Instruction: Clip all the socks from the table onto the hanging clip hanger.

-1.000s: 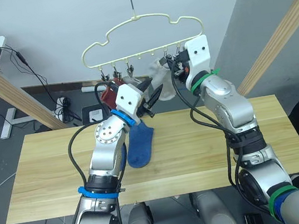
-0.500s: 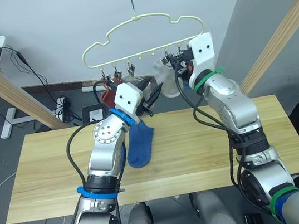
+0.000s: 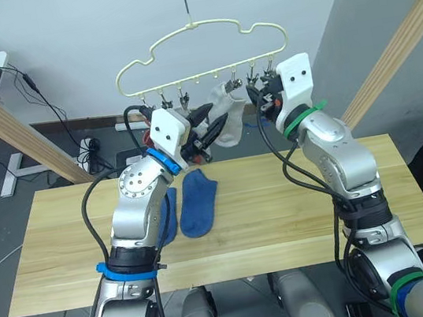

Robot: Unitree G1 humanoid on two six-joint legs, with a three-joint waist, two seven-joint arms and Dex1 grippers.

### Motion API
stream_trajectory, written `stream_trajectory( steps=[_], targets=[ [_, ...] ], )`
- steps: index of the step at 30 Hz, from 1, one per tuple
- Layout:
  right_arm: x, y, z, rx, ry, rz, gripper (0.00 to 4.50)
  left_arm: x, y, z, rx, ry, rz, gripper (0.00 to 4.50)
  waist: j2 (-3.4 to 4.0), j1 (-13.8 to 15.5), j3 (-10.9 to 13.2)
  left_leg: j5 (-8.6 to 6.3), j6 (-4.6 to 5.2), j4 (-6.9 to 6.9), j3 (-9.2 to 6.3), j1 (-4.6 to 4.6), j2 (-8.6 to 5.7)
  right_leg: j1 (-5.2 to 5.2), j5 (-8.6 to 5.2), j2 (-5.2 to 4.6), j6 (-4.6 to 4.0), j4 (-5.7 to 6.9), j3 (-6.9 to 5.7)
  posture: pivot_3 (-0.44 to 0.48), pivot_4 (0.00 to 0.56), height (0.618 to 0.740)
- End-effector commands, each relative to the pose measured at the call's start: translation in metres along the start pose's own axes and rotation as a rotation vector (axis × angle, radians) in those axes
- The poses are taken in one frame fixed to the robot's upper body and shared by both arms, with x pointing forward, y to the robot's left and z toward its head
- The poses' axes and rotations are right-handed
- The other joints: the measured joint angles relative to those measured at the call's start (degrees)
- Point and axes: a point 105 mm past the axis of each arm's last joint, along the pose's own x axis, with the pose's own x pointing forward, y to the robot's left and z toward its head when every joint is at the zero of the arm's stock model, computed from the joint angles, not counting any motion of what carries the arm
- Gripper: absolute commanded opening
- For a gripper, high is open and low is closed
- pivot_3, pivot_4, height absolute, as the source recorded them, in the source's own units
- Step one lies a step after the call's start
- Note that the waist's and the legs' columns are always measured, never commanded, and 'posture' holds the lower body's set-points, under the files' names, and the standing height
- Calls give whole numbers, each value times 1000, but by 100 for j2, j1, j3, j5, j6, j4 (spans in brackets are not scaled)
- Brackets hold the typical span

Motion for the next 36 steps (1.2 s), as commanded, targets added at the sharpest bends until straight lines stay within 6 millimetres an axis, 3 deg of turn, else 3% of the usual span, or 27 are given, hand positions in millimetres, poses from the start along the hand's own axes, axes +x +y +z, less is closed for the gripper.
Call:
stream_trajectory(
  steps=[1, 20, 36],
  targets=[
    [5, 4, 14, -18, -55, -4, 1866, -1, -8, 13, 4, -25, -61, 1881, 0, -3, 0, 0, 0, 0, 0, 0, 0, 0, 0, 0, 0, 0, 1, -258, 254, 689],
    [20, 5, 22, -196, -110, 1, 1866, -1, -10, 18, 6, -6, -84, 1881, 0, 10, 0, 0, 0, 0, 0, 0, 0, 0, 0, 0, 0, 0, 1, -247, 253, 689],
    [29, 13, 29, -143, -126, 19, 1866, -1, -7, 15, 21, 6, -65, 1881, 0, 9, 0, 0, 0, 2, 0, 0, 0, 0, 1, 0, -1, 2, 0, -250, 252, 689]
  ],
)
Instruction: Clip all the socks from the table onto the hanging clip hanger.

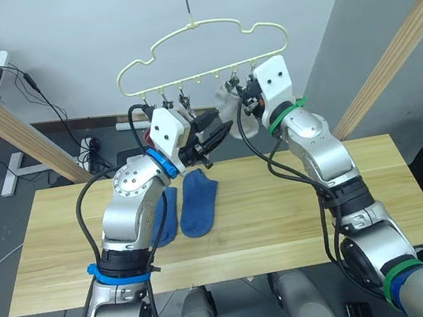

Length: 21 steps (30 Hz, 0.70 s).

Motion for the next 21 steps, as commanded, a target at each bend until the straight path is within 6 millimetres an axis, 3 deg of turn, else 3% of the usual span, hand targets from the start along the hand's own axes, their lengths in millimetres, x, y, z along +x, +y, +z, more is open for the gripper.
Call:
stream_trajectory(
  steps=[1, 20, 21],
  targets=[
    [4, 0, 20, 9, -73, -1, 1866, 1, -3, 15, 49, -44, -12, 1881, 0, 0, 0, 0, 0, 0, 0, 0, 0, 0, 0, 0, 0, 0, 0, -244, 252, 689],
    [8, 1, 25, 33, -95, 2, 1866, 0, -2, 13, 52, -37, -6, 1881, 0, 8, 0, 0, 0, 0, 0, 0, 0, 0, 0, 0, -1, 2, 0, -242, 246, 689],
    [9, 1, 25, 34, -96, 2, 1673, 0, -2, 13, 51, -37, -6, 1881, 0, 8, 0, 0, 0, 1, 0, 0, 0, 0, 0, 0, -1, 2, 0, -244, 244, 689]
  ],
)
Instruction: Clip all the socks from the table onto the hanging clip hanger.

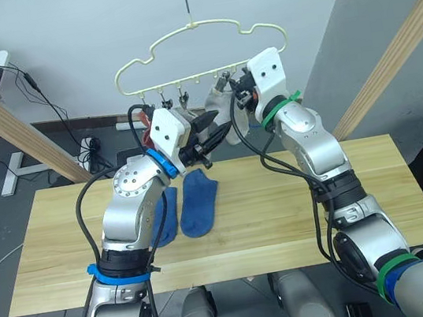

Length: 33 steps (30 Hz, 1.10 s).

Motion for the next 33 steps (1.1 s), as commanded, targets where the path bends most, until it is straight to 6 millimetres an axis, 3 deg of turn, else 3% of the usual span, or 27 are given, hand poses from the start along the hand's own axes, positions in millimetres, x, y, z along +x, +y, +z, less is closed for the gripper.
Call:
stream_trajectory(
  steps=[1, 6, 10, 12, 15, 20, 22, 27, 33],
  targets=[
    [2, -2, 21, 8, -74, -1, 1487, 0, -2, 13, 47, -41, -9, 1881, 0, 0, 0, 0, 0, 0, 0, 0, 0, 0, 0, 0, 0, 0, 1, -244, 244, 689],
    [2, -3, 22, 16, -77, -4, 160, 0, -2, 12, 45, -38, -8, 1881, 0, 0, 0, 0, 0, 0, 0, 0, 0, 0, 0, 0, 0, 0, 0, -245, 241, 689],
    [2, -3, 23, 26, -78, -4, 150, -6, -2, 4, 32, -10, 10, 1881, 1, -9, -1, 0, 0, 0, 0, 0, 0, 0, 0, 0, 0, 1, 1, -246, 240, 689],
    [2, -3, 23, 35, -78, -4, 150, -13, -1, -11, 18, 48, 43, 1881, 1, -15, -1, 0, 0, 0, 0, 0, 0, 0, 0, 0, -1, 1, 0, -246, 240, 689],
    [2, -4, 24, 40, -78, -2, 150, -26, -2, -40, -8, 157, 80, 2415, 2, -21, -2, 0, 0, 0, 0, 1, 0, 0, 0, 0, -1, 3, 2, -251, 241, 689],
    [2, -5, 27, 42, -79, 6, 150, -48, -4, -100, -55, 354, 164, 4063, 4, -15, -4, 0, 0, 2, 0, 1, 0, -1, 1, 0, -1, 7, 1, -262, 247, 689],
    [2, -5, 27, 43, -77, 8, 150, -53, -3, -119, -82, 413, 188, 4500, 3, -12, -4, 0, 0, 3, 0, 1, 0, -2, 2, 0, -3, 12, 0, -268, 253, 689],
    [0, -5, 25, 44, -67, 11, 150, -59, 6, -153, -142, 504, 295, 4500, 3, -15, -4, 0, 1, 9, -1, 4, 0, -2, 2, 0, -3, 27, 0, -278, 260, 689],
    [-3, -5, 25, 41, -57, 9, 150, -54, 9, -177, -174, 549, 325, 4500, 3, -31, -4, 1, 1, 15, -1, 6, 0, -5, 1, 0, -3, 41, 1, -302, 272, 689]
  ],
)
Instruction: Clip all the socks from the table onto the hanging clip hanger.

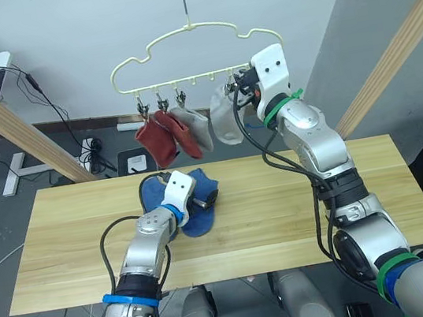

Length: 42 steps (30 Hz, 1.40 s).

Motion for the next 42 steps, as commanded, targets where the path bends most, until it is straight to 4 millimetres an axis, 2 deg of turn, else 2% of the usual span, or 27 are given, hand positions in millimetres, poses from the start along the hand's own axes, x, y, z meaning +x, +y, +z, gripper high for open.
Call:
stream_trajectory(
  steps=[1, 3, 5, 9, 13, 16, 20, 24, 28, 33, 37, 42],
  targets=[
    [-3, -2, 22, -8, -69, -3, 150, 8, 6, -1, 34, -6, 27, 4500, 0, -4, 0, 0, 0, 0, 0, 0, 0, 0, 0, 0, 0, 1, 0, -305, 274, 689],
    [-4, -2, 21, -9, -64, -5, 150, 12, 9, -9, 52, 29, 36, 4500, 0, -6, 0, 0, 1, 1, 0, 2, 0, 0, 0, 0, 0, 5, -1, -306, 275, 689],
    [-4, -2, 20, -6, -59, -4, 150, 14, 10, -16, 81, 54, 32, 4113, 0, -12, 0, 1, 1, 2, 0, 5, 0, 1, 0, 0, 0, 7, 0, -312, 278, 689],
    [-5, -2, 19, 1, -50, -4, 150, 14, 5, -37, 82, 123, 12, 2983, 2, -25, -1, 1, 1, 2, 0, 9, 0, 2, 0, 0, 0, 12, 1, -318, 280, 689],
    [-6, -2, 18, 6, -46, -6, 150, 13, 3, -43, 71, 135, 0, 1872, 2, -52, -3, 1, 1, 4, 0, 17, 0, 10, 0, 0, 0, 13, 1, -320, 281, 689],
    [-6, -3, 18, 7, -44, -7, 150, 12, 1, -42, 75, 114, -11, 1062, 2, -73, -4, 2, 2, 5, 0, 20, 0, 11, -1, 0, 0, 19, 2, -320, 281, 689],
    [-6, -3, 18, 13, -42, -9, 150, 14, -13, -20, 74, -17, -69, 103, 2, -115, -4, 2, 3, 5, 0, 21, 0, 12, -1, 0, 1, 20, 3, -321, 281, 689],
    [-6, -3, 18, 27, -42, -7, 150, 12, -54, 21, 46, -208, -238, 0, 4, -141, -3, 2, 3, 3, 0, 15, 0, 8, -1, 0, 0, 12, 3, -323, 280, 689],
    [-6, -3, 20, 44, -41, -3, 150, 10, -78, 60, 49, -337, -312, 0, 3, -145, -3, 2, 3, 0, 0, 5, 0, 6, -1, -1, 0, 1, 2, -324, 279, 689],
    [-5, 1, 24, 66, -46, 9, 150, 17, -89, 110, 104, -497, -282, 0, 3, -156, -3, 2, 4, 1, 0, 9, -1, 7, -1, 0, 1, 4, 3, -323, 279, 689],
    [-5, 3, 25, 81, -47, 18, 150, 22, -91, 132, 138, -566, -253, 0, 3, -169, -3, 2, 4, -2, 1, 8, -1, 8, -1, 0, 1, -2, 3, -320, 278, 689],
    [-6, 5, 26, 91, -46, 24, 150, 26, -79, 147, 163, -623, -155, 0, 3, -169, -3, 2, 5, -8, 1, 7, -1, 7, -1, 0, 1, -10, 2, -322, 279, 689]
  ],
)
